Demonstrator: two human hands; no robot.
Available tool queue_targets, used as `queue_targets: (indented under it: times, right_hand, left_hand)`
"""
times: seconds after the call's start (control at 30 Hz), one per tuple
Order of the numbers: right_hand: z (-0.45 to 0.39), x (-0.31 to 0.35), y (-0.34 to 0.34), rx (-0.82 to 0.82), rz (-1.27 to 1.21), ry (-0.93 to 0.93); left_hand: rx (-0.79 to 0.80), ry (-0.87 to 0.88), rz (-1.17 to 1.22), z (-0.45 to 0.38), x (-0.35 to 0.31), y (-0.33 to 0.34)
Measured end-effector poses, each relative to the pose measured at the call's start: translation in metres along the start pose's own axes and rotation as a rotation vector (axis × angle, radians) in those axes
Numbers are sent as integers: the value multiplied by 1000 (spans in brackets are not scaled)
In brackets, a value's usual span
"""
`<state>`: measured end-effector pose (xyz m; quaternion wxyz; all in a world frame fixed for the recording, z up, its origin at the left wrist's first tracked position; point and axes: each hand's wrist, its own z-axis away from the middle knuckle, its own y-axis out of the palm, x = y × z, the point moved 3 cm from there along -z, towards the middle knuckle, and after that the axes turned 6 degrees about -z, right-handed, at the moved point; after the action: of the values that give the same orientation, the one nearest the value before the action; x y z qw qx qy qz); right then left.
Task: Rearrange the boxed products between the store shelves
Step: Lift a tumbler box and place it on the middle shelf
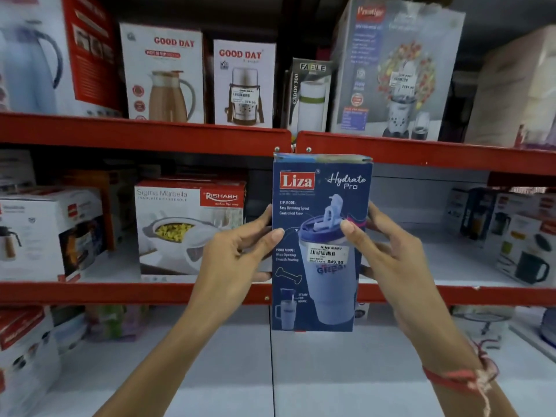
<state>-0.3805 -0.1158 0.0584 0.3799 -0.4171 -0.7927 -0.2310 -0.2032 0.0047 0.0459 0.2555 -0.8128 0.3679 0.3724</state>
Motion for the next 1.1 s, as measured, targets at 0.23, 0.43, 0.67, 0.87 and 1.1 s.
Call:
queue_targets:
  times: [0.23,0.43,0.67,0.87,1.1]
  right_hand:
    - [-10,-19,-3,10,-51,31]
    - [-50,-51,-12,10,-45,82]
    - [-75,-103,-26,5,-64,130]
    - [-104,-127,-29,-43,-47,165]
    - [-125,-156,-29,-52,53,240]
  left_hand:
    - [-19,-34,10,-5,8,4]
    - [-29,-32,18,-38,32,20]
    - [-61,-60,20,-63,82,38]
    - [-98,-75,-83,-99,102,50]
    - [-115,-155,-148,-123,133,60]
